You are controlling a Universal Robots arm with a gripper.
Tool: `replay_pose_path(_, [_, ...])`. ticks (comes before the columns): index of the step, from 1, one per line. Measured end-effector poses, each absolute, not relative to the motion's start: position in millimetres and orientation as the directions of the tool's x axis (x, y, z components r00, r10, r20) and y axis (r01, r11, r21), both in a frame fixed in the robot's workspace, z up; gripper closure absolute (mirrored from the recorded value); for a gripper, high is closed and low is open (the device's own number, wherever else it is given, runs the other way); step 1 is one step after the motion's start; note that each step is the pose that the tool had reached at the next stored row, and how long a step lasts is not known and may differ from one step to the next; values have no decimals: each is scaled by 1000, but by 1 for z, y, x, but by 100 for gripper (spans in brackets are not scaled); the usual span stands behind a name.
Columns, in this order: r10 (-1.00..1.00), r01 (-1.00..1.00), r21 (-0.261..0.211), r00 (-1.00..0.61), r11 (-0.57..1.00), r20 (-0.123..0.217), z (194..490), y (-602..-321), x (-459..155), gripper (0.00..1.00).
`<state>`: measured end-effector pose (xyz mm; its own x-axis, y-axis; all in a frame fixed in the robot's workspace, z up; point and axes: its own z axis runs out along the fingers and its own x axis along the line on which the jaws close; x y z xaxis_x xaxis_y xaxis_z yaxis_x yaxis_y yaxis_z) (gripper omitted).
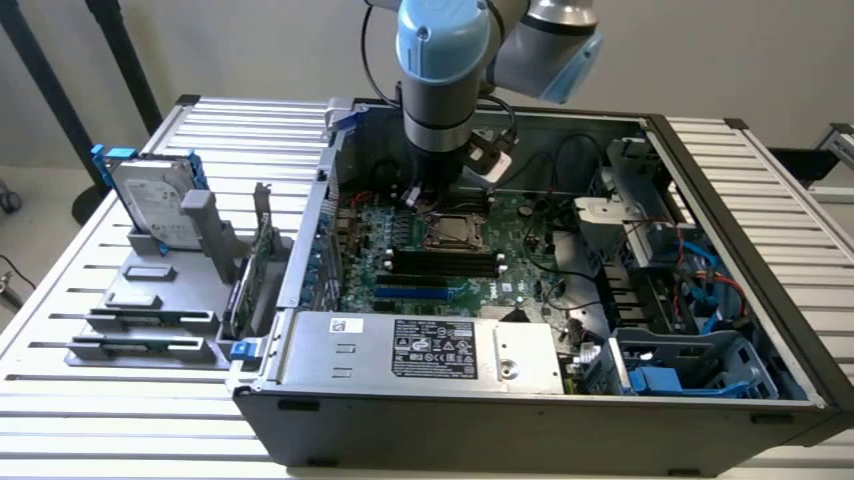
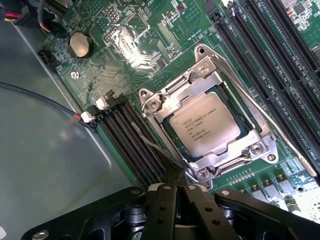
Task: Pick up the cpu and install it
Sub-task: 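Install the first cpu locking lever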
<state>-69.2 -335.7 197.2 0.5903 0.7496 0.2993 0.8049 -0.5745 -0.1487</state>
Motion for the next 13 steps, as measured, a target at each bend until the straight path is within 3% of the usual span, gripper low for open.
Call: replay_pose_path(13, [752,805,-144,591,-576,293,194,-334,-64,89])
